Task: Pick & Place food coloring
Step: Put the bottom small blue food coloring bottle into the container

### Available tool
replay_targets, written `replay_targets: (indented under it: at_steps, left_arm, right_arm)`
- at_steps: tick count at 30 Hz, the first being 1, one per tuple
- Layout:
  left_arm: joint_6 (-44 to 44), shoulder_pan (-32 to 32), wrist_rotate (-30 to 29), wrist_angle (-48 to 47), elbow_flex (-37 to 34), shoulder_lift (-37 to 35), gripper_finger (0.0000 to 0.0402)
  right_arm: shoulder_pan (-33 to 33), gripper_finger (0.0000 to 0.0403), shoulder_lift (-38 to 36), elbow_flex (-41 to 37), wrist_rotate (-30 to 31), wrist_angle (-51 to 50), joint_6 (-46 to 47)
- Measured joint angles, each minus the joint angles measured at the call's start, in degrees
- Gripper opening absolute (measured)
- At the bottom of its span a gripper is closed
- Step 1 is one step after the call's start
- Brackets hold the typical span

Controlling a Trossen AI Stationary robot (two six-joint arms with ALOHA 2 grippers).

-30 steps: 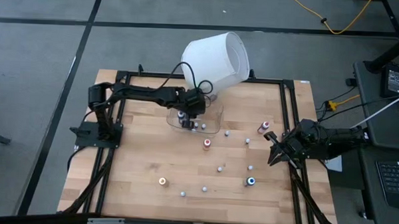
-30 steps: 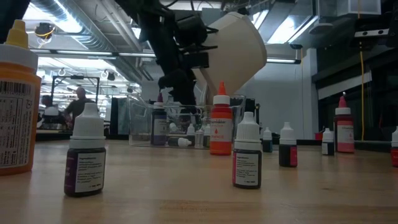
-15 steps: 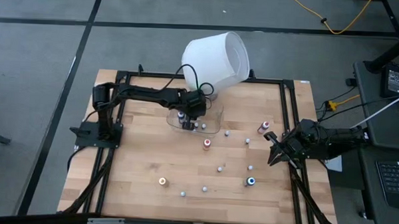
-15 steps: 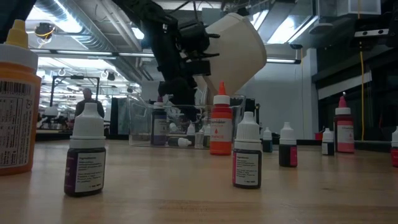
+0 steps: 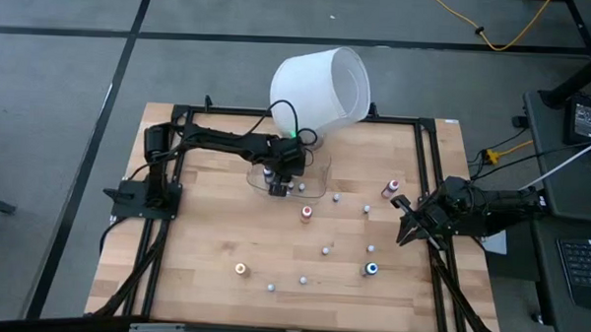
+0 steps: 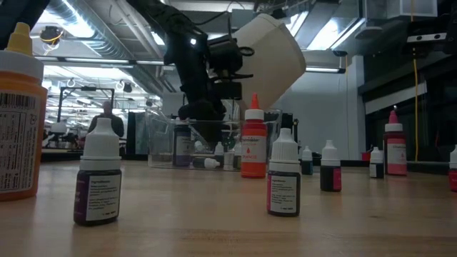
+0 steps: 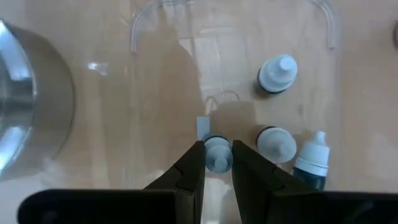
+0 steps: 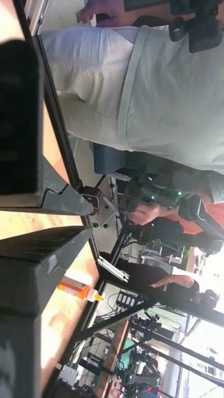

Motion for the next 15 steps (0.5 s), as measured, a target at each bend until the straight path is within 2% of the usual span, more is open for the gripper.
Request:
replay_targets:
  at_steps: [15]
  left_arm:
    - [-0.23, -0.02, -0.59, 0.04, 0.00, -0.03, 0.0077]
  right_arm:
    - [0.00, 0.0044, 0.01, 0.02, 0.00, 0.00, -0.01]
